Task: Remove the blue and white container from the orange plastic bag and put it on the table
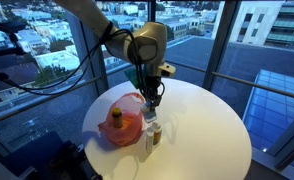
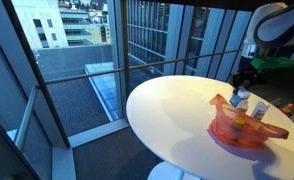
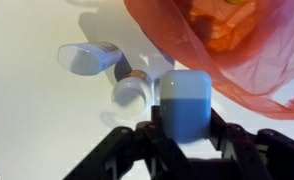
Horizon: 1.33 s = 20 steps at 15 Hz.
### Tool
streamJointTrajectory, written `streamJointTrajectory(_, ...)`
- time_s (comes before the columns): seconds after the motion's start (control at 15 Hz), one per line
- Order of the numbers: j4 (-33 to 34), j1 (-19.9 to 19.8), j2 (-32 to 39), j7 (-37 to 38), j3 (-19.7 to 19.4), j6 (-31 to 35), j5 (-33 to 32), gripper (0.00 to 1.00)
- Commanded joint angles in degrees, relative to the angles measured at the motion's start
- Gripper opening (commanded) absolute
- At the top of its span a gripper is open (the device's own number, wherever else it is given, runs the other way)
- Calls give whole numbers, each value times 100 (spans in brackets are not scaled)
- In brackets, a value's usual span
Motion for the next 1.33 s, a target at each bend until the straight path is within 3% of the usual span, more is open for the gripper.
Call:
streamJointTrajectory(0.0, 530, -53, 472, -408, 15, -65, 284, 21)
streamJointTrajectory(1.07, 1118, -135, 1456, -937, 76, -183, 821, 21)
streamJointTrajectory(1.13, 1124, -132, 1469, -929, 71, -191, 811, 24)
streamJointTrajectory(1.2, 1130, -130, 1477, -923, 68, -197, 804, 38)
streamJointTrajectory(1.27, 1146, -129, 1475, -918, 64, -217, 797, 59)
